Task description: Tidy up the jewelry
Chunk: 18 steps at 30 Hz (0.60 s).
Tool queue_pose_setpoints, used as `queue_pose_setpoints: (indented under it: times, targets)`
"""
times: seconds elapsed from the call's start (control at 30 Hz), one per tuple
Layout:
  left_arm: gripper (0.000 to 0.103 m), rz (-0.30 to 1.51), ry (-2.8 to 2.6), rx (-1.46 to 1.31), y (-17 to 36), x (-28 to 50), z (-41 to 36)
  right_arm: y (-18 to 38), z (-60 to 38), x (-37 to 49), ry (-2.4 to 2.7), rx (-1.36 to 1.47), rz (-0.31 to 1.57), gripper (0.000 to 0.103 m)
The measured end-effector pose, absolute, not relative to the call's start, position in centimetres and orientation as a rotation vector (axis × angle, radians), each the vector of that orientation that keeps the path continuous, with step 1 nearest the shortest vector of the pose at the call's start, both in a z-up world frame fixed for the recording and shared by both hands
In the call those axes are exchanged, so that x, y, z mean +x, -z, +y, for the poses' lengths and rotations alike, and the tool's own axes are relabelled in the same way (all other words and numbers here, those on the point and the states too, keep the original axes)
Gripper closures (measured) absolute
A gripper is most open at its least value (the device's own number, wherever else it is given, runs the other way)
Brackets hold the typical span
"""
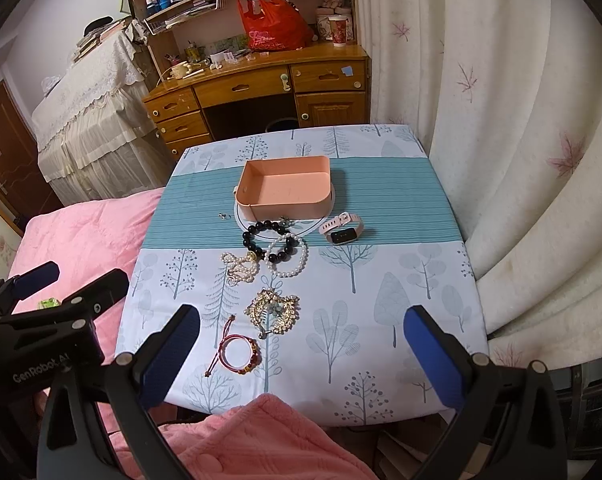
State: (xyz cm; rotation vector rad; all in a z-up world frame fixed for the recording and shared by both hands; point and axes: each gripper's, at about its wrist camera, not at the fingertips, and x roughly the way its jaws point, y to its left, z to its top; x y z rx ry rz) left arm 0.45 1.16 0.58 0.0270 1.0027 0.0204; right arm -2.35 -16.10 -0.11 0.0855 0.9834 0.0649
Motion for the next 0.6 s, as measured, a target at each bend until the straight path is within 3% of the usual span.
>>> queue_pose_setpoints:
  times: [0.6]
  targets:
    - [0.001,0.991,-0.023,0.031,-0.73,0.47,1.52,0.04,-15.79,-2.38,-0.069,0.071,0.978,0.001]
